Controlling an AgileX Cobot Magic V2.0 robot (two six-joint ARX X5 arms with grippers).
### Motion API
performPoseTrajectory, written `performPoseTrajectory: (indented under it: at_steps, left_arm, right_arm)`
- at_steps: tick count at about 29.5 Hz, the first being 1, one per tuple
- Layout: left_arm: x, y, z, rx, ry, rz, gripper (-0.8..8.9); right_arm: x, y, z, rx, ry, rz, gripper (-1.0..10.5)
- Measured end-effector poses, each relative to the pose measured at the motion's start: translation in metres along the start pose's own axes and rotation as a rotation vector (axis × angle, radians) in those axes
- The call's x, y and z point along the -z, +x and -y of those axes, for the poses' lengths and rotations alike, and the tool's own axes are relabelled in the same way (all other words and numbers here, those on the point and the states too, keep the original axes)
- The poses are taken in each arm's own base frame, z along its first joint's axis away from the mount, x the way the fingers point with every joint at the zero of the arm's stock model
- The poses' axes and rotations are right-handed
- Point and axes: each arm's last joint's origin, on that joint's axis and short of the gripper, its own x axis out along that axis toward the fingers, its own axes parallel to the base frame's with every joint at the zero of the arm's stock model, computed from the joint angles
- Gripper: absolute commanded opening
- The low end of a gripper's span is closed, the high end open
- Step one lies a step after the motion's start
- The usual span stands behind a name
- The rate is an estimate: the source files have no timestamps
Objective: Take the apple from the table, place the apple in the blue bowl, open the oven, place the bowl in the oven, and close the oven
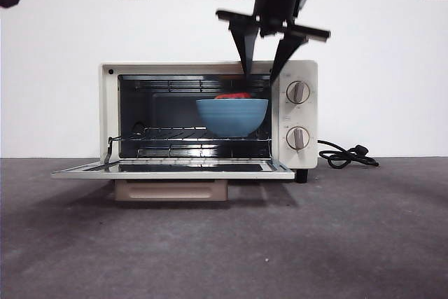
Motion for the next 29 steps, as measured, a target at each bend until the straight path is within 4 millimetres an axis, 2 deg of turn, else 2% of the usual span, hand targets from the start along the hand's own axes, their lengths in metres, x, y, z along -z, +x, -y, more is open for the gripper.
performPoseTrajectory:
  at_steps: [3, 6, 8, 11, 15, 19, 21, 23, 25, 29]
  left_arm:
    - [-0.002, 0.000, -0.002, -0.065, 0.010, 0.010, -0.05]
    - [-0.004, 0.001, -0.004, -0.103, 0.018, 0.027, -0.05]
    - [-0.008, 0.003, -0.006, -0.109, 0.022, 0.036, -0.05]
    - [-0.012, 0.009, -0.009, -0.110, 0.021, 0.035, -0.05]
    - [-0.018, 0.019, -0.015, -0.119, 0.010, 0.018, -0.05]
    - [-0.024, 0.032, -0.031, -0.162, -0.043, -0.007, -0.05]
    - [-0.027, 0.037, -0.040, -0.181, -0.088, -0.014, -0.05]
    - [-0.029, 0.042, -0.051, -0.198, -0.133, -0.009, -0.05]
    - [-0.032, 0.046, -0.063, -0.200, -0.186, -0.001, -0.05]
    - [-0.034, 0.053, -0.084, -0.171, -0.289, 0.020, -0.06]
  right_arm:
    - [0.001, -0.031, -0.001, -0.051, -0.085, 0.038, 2.2]
    - [0.006, -0.073, 0.000, -0.113, -0.180, 0.097, 2.2]
    - [0.013, -0.108, 0.003, -0.157, -0.264, 0.140, 2.2]
    - [0.026, -0.149, 0.010, -0.186, -0.394, 0.170, 2.2]
    - [0.045, -0.190, 0.020, -0.189, -0.564, 0.222, 2.2]
    - [0.063, -0.235, 0.032, -0.259, -0.693, 0.307, 2.0]
    - [0.073, -0.257, 0.040, -0.295, -0.739, 0.350, 0.8]
    - [0.080, -0.277, 0.050, -0.326, -0.779, 0.392, 0.2]
    - [0.087, -0.294, 0.060, -0.352, -0.811, 0.433, 0.2]
    - [0.093, -0.316, 0.076, -0.388, -0.845, 0.483, 0.2]
